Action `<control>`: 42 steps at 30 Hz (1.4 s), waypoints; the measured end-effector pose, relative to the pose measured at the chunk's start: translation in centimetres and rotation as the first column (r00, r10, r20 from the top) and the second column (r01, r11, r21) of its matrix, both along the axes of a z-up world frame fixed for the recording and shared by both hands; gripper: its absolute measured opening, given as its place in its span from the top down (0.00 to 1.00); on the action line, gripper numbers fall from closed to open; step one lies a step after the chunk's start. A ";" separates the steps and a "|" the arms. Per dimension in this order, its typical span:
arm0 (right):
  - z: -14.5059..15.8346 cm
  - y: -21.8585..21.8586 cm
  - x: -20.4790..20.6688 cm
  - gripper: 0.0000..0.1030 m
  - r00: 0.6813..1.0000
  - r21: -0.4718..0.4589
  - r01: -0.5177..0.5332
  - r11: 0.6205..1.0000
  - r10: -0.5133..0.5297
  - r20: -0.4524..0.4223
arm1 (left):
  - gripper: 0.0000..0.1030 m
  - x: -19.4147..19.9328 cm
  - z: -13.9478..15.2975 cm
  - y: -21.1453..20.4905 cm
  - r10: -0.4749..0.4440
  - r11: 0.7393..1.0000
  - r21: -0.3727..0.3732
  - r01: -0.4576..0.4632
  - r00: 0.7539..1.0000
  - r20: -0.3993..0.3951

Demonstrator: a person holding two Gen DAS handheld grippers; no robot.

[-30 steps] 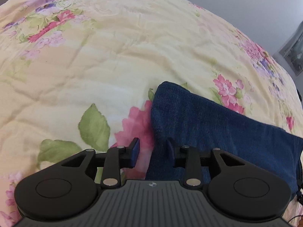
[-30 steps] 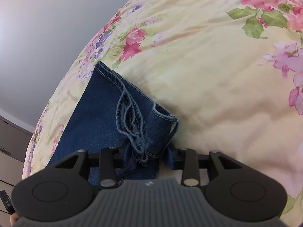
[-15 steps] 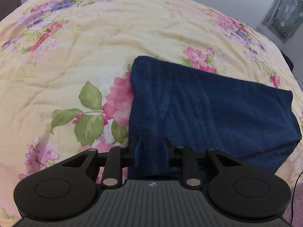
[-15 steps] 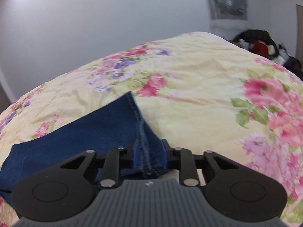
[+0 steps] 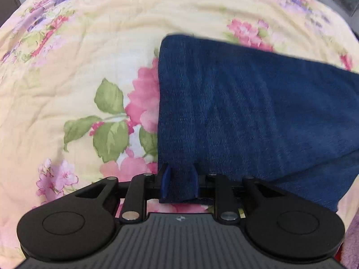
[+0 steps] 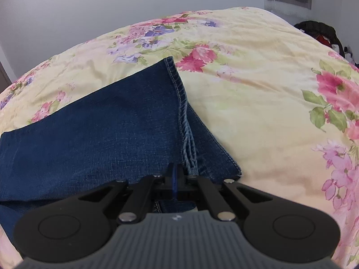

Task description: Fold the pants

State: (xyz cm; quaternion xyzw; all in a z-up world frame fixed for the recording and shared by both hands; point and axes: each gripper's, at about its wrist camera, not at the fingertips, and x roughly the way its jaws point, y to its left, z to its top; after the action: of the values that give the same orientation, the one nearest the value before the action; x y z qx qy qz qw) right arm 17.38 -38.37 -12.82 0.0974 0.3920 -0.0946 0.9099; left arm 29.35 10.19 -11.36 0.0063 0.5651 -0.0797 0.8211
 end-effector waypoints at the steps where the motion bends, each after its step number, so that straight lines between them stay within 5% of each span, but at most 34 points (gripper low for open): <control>1: 0.5 0.5 -0.1 0.96 1.000 -0.011 -0.024 1.000 0.024 0.019 | 0.70 -0.1 0.5 0.4 0.006 1.000 -0.027 -0.005 1.000 0.025; 4: 1.8 2.5 0.3 0.99 0.990 -0.002 -0.125 0.992 0.125 0.063 | 0.53 0.3 1.1 2.0 0.070 0.991 -0.123 -0.059 0.994 0.087; 8: 1.8 6.6 3.3 1.00 0.962 0.004 -0.265 0.964 0.264 0.070 | 0.51 1.9 0.2 4.1 0.210 0.955 -0.234 -0.183 0.973 0.099; 12: 1.0 10.3 7.2 1.00 0.938 0.019 -0.345 0.939 0.343 0.051 | 0.50 3.1 -1.5 6.2 0.312 0.887 -0.374 -0.269 0.948 0.058; 16: -0.6 13.2 11.3 1.00 0.931 0.062 -0.365 0.929 0.365 0.019 | 0.50 3.8 -3.2 7.4 0.323 0.830 -0.484 -0.278 0.946 0.012; 24: -3.2 15.8 19.1 1.00 0.935 0.072 -0.354 0.933 0.355 -0.007 | 0.53 4.8 -5.5 7.7 0.308 0.780 -0.566 -0.266 0.951 -0.023; 30: -4.0 16.1 21.3 1.00 0.945 0.091 -0.321 0.943 0.325 -0.031 | 0.53 4.5 -5.9 8.6 0.288 0.730 -0.626 -0.275 0.954 -0.083; 34: -3.2 16.6 19.3 1.00 0.939 0.101 -0.327 0.940 0.335 -0.077 | 0.55 4.2 -5.6 8.4 0.263 0.736 -0.621 -0.269 0.959 -0.103; 42: -2.4 17.5 8.8 1.00 0.933 0.132 -0.333 0.934 0.347 -0.099 | 0.67 3.7 -4.7 6.8 0.277 0.791 -0.554 -0.261 0.959 -0.057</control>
State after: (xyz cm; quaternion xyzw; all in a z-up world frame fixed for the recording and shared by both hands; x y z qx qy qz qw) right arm 26.16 -20.85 -15.25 0.0734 0.4617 0.0810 0.8803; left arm 33.03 16.99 -16.02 -0.3118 0.5012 -0.1230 0.7977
